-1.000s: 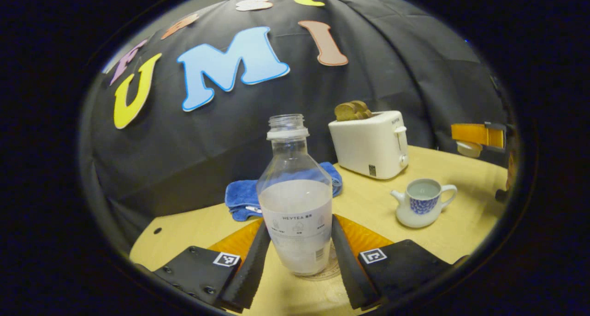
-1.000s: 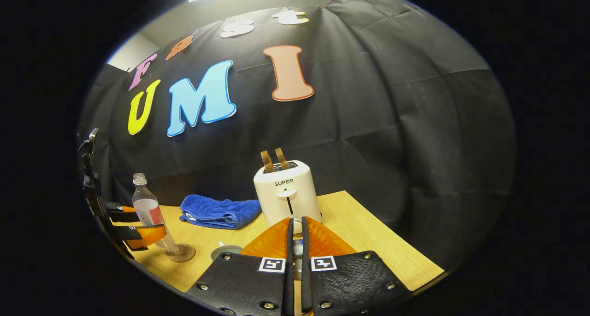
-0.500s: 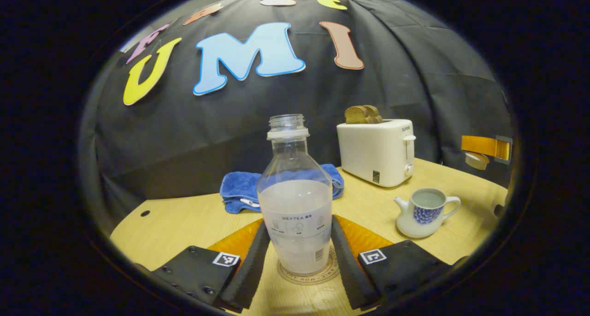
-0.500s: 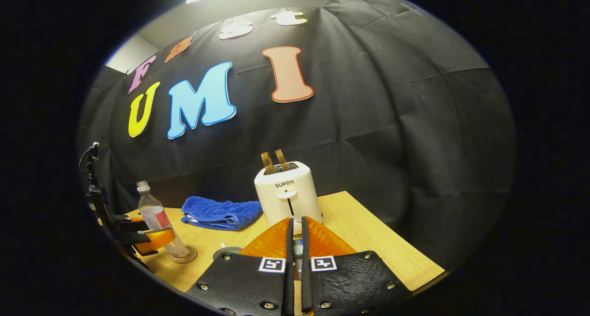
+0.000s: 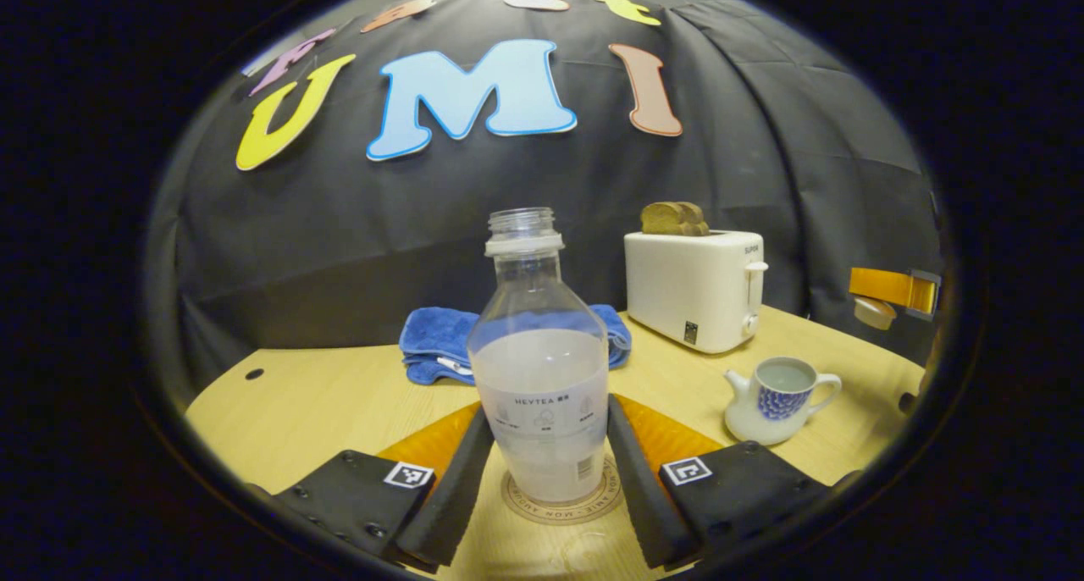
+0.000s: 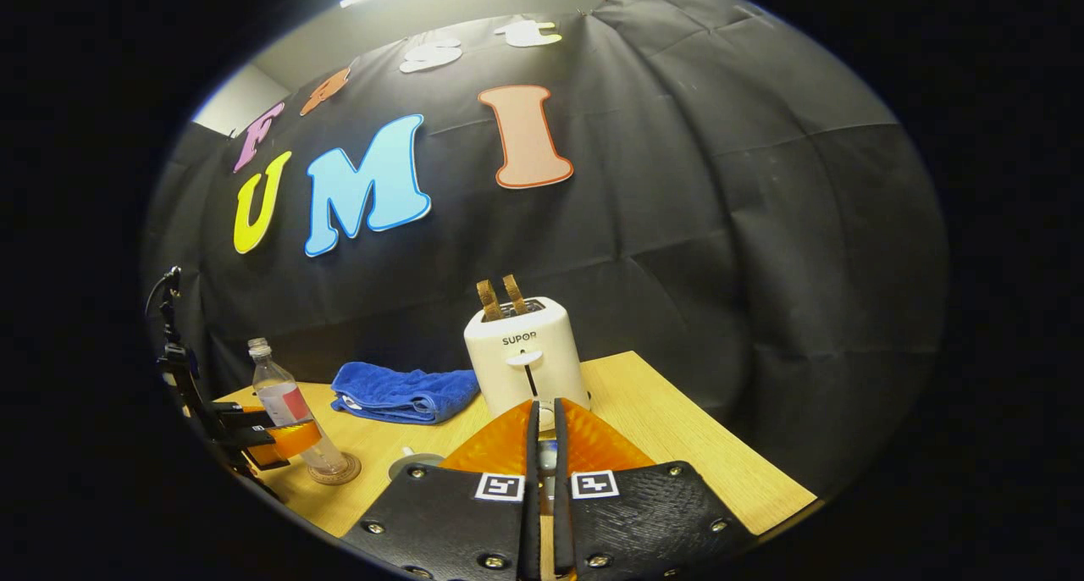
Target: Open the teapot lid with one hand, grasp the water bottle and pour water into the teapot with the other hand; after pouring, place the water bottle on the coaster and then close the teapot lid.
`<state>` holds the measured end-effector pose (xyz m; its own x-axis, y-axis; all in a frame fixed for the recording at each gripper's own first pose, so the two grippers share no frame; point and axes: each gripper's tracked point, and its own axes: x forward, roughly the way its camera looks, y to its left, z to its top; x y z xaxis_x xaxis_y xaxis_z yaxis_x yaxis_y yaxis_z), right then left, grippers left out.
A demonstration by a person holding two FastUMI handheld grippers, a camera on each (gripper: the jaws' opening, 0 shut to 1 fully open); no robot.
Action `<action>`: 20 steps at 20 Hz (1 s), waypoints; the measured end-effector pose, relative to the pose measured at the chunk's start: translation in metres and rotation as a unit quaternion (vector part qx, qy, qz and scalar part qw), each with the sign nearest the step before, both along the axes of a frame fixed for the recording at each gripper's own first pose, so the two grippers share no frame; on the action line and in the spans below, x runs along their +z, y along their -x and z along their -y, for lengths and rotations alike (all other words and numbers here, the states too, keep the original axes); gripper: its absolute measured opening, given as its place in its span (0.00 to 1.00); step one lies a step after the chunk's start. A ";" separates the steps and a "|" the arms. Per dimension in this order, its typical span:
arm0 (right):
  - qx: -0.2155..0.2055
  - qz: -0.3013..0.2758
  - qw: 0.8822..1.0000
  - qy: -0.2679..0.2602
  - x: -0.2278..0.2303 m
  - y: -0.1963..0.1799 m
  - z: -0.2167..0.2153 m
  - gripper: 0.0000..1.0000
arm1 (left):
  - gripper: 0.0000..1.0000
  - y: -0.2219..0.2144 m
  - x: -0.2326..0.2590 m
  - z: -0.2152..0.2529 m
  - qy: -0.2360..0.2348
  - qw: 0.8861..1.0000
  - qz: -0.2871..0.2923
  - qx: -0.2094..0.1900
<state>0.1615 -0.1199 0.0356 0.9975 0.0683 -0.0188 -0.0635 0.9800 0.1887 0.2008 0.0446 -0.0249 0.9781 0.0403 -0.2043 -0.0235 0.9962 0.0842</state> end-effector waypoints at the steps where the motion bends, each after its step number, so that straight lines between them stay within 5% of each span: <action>1: 0.000 -0.001 1.000 0.000 0.000 0.000 0.000 0.06 | 0.88 0.001 0.001 0.000 -0.001 1.000 -0.001 0.000; 6: 0.002 0.003 1.000 0.000 0.002 0.001 -0.001 0.06 | 0.99 0.001 0.004 0.004 0.004 1.000 0.002 -0.001; 20: 0.038 0.014 0.999 0.018 0.007 0.006 -0.025 0.06 | 1.00 0.032 0.011 -0.001 0.062 0.998 0.002 0.008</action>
